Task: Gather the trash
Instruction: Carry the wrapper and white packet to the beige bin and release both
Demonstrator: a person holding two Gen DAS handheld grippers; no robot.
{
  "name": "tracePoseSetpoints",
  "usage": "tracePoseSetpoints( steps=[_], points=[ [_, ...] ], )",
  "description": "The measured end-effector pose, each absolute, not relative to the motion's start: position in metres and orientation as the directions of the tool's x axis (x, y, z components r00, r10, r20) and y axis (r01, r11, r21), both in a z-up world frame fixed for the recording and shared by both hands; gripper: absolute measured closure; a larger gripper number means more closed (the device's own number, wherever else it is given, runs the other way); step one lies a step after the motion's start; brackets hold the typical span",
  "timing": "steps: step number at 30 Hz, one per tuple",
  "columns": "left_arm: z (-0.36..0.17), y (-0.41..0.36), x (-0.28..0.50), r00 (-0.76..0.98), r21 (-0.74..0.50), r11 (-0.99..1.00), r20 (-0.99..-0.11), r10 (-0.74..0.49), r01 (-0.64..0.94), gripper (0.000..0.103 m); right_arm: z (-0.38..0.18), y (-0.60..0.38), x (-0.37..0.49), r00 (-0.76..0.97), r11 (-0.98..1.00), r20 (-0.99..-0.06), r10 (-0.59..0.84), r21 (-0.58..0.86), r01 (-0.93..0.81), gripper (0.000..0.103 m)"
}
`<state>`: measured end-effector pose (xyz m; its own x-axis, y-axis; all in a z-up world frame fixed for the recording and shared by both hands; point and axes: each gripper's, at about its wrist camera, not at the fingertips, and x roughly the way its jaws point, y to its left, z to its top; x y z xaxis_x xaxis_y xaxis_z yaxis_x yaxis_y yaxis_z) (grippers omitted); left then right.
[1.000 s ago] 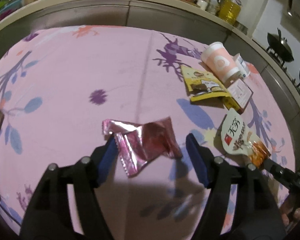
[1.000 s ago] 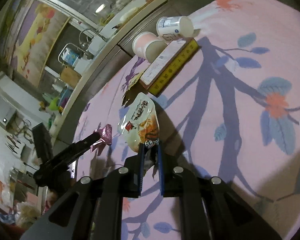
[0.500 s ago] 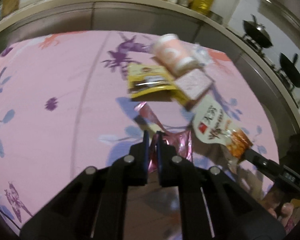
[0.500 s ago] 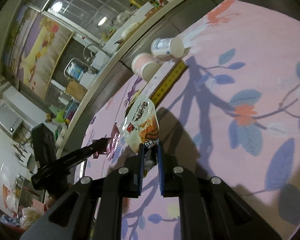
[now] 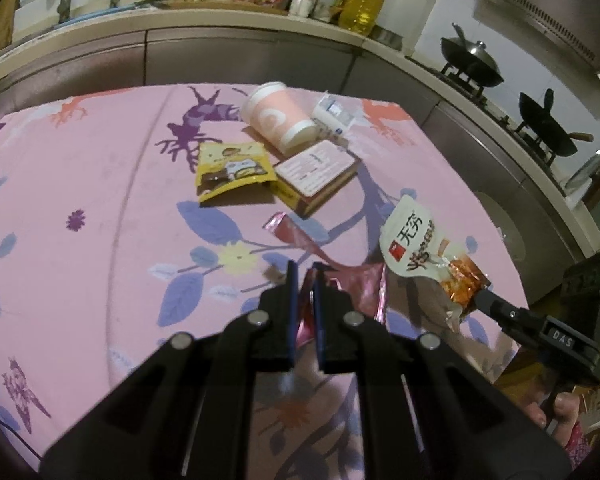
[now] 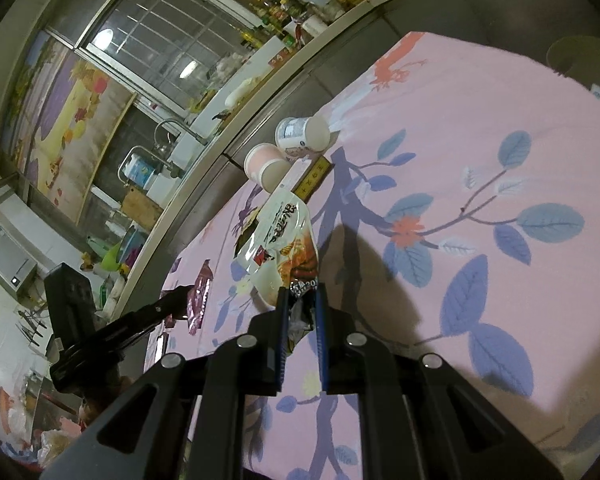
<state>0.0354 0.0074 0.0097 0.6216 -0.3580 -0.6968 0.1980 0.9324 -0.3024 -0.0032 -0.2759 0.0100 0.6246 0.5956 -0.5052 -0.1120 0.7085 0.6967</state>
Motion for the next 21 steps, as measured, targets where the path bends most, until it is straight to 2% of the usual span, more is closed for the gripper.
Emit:
tracePoseSetpoints(
  steps=[12, 21],
  points=[
    [0.034, -0.018, 0.031, 0.625, -0.294, 0.909, -0.661, -0.416, 0.294, 0.097, 0.026, -0.296, -0.023, 0.698, 0.730, -0.482, 0.529, 0.678, -0.084, 0.093],
    [0.061, -0.121, 0.082, 0.577, -0.227, 0.876, -0.678, -0.456, 0.426, 0.097, 0.024, -0.370, -0.016, 0.796, 0.721, -0.428, 0.428, 0.693, -0.015, 0.093]
  ],
)
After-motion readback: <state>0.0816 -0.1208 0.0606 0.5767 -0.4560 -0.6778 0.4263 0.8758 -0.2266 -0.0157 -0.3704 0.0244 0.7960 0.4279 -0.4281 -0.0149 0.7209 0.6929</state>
